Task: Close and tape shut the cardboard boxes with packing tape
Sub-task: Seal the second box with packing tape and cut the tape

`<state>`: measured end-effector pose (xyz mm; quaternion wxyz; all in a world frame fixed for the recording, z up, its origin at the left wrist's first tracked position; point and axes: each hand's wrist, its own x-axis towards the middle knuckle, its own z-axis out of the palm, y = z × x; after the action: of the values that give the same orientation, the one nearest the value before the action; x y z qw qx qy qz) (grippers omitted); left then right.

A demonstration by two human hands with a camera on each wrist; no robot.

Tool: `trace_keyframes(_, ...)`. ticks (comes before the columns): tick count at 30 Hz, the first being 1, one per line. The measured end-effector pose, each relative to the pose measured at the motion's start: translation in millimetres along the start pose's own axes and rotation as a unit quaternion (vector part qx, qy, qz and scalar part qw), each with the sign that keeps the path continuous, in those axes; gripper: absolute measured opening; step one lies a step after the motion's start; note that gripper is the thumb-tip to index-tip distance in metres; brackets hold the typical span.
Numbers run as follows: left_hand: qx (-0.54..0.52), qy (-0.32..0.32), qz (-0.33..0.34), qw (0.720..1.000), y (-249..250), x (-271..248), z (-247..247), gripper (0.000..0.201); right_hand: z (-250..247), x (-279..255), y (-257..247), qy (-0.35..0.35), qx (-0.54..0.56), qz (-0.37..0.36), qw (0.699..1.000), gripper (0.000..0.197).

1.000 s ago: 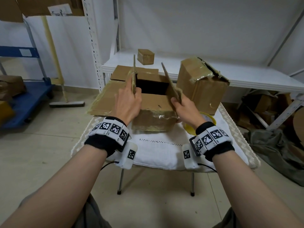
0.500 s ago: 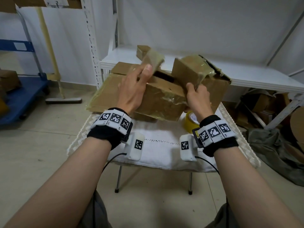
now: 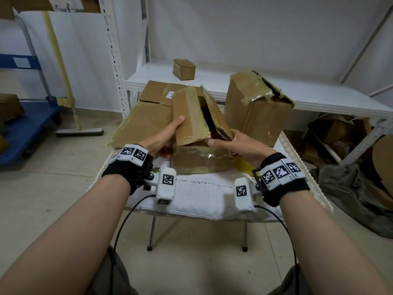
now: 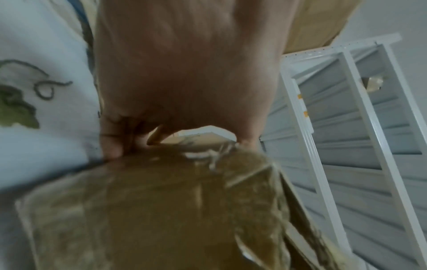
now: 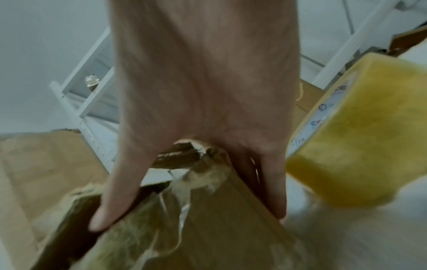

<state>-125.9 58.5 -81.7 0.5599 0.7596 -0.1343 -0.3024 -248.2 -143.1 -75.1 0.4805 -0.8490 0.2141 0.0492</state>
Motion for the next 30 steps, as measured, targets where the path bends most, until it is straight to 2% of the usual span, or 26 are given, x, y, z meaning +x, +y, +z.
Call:
trace_keyframes(2,-0.034,-0.024,0.004,0.999,2.9,-1.8,0.4,0.068,-3.3,-7.6,-1.5,-0.044,0.028,-0.02,0.998,0.097)
trace_keyframes(3,-0.051,-0.029,0.003,0.998,4.3,-3.1,-1.0,0.059,-6.1,-11.5,-1.8,-0.059,0.053,-0.031,0.996,0.088)
trace_keyframes(7,-0.164,-0.052,-0.011,0.985,7.2,-4.7,-11.5,0.047,-12.4,-19.2,-3.9,-0.078,0.168,-0.03,0.982,0.094)
trace_keyframes(11,-0.218,-0.063,0.001,0.974,10.1,-6.0,-7.3,0.042,-5.9,-19.8,-9.2,-0.056,0.256,-0.009,0.965,0.085)
trace_keyframes(14,-0.202,-0.037,0.026,0.978,9.4,-5.1,-4.7,0.052,-4.7,-20.1,-11.3,-0.058,0.297,0.01,0.953,0.072)
trace_keyframes(19,-0.136,0.064,0.002,0.989,-16.4,29.7,-22.0,0.119,-6.8,-14.7,-12.1,-0.02,0.344,0.015,0.939,0.072)
trace_keyframes(20,-0.129,0.066,-0.003,0.989,-18.2,32.6,-23.4,0.124,-6.7,-13.9,-11.0,-0.013,0.347,0.017,0.938,0.07)
trace_keyframes(22,-0.123,0.06,-0.001,0.991,-14.0,25.3,-18.3,0.118,-8.1,-14.0,-10.5,0.003,0.352,0.016,0.936,0.064)
trace_keyframes(26,-0.118,0.062,0.056,0.989,-1.2,3.1,-2.8,0.083,-16.5,-16.2,-15.5,0.039,0.385,-0.016,0.922,0.059)
trace_keyframes(30,-0.108,0.05,0.064,0.991,9.0,-9.1,4.5,0.091,-5.9,-13.8,-19.9,0.087,0.399,-0.02,0.912,0.054)
